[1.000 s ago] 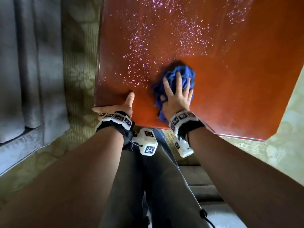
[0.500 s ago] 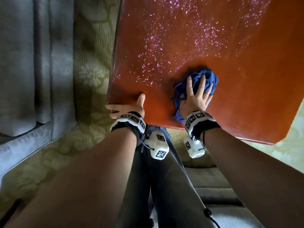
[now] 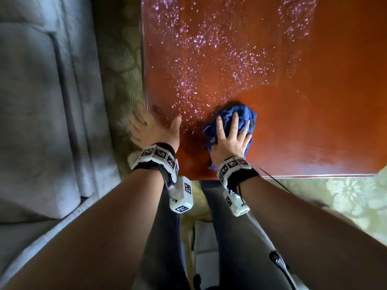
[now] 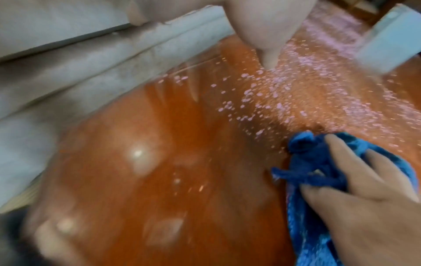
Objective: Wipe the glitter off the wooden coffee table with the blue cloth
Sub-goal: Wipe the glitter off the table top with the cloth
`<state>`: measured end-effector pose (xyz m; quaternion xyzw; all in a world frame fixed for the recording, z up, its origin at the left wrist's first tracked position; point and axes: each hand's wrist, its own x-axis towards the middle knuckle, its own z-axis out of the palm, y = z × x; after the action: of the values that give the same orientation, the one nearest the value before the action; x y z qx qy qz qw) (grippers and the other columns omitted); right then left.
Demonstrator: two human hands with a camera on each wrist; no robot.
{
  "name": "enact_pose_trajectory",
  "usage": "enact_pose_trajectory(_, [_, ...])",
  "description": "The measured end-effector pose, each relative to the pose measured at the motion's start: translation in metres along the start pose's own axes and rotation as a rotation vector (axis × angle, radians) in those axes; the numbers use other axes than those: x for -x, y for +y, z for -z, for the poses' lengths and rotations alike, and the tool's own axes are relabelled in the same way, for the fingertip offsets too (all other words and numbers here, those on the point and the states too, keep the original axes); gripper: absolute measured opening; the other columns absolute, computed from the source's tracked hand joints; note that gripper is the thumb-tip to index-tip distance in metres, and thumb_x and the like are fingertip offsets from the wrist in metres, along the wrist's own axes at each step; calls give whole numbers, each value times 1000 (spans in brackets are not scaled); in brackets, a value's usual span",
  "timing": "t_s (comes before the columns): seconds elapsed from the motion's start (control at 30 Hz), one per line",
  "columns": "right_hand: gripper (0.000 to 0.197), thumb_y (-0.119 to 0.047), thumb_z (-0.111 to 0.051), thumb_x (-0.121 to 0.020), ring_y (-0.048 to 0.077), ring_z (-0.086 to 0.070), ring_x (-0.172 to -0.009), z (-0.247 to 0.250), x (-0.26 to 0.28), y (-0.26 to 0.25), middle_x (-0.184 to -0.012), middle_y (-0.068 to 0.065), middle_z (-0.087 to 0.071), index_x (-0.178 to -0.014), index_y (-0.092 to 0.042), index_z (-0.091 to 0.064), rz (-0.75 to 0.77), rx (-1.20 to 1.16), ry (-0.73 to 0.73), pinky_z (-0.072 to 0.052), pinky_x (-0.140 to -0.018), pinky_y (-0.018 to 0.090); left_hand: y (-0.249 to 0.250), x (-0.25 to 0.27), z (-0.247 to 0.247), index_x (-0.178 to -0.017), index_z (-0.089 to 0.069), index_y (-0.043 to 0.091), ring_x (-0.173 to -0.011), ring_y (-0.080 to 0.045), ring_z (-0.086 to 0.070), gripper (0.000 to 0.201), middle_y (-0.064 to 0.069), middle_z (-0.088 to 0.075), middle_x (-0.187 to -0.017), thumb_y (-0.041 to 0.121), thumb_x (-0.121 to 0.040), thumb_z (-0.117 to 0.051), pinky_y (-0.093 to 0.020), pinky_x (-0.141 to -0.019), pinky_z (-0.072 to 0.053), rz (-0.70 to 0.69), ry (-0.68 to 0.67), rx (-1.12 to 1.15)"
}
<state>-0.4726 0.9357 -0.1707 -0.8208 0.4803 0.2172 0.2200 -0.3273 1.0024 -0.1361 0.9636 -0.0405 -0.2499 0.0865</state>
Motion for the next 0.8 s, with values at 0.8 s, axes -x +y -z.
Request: enact_pose_trajectory(0.8, [76, -16, -47, -85, 33, 21, -141, 0, 1, -26, -157, -7, 13, -147, -40, -12, -667, -617, 128, 8, -111, 55, 215, -15, -6, -149, -32, 26, -141, -25, -29, 61, -3, -26, -156, 40, -94, -54, -43, -112, -32, -1174, -491, -491])
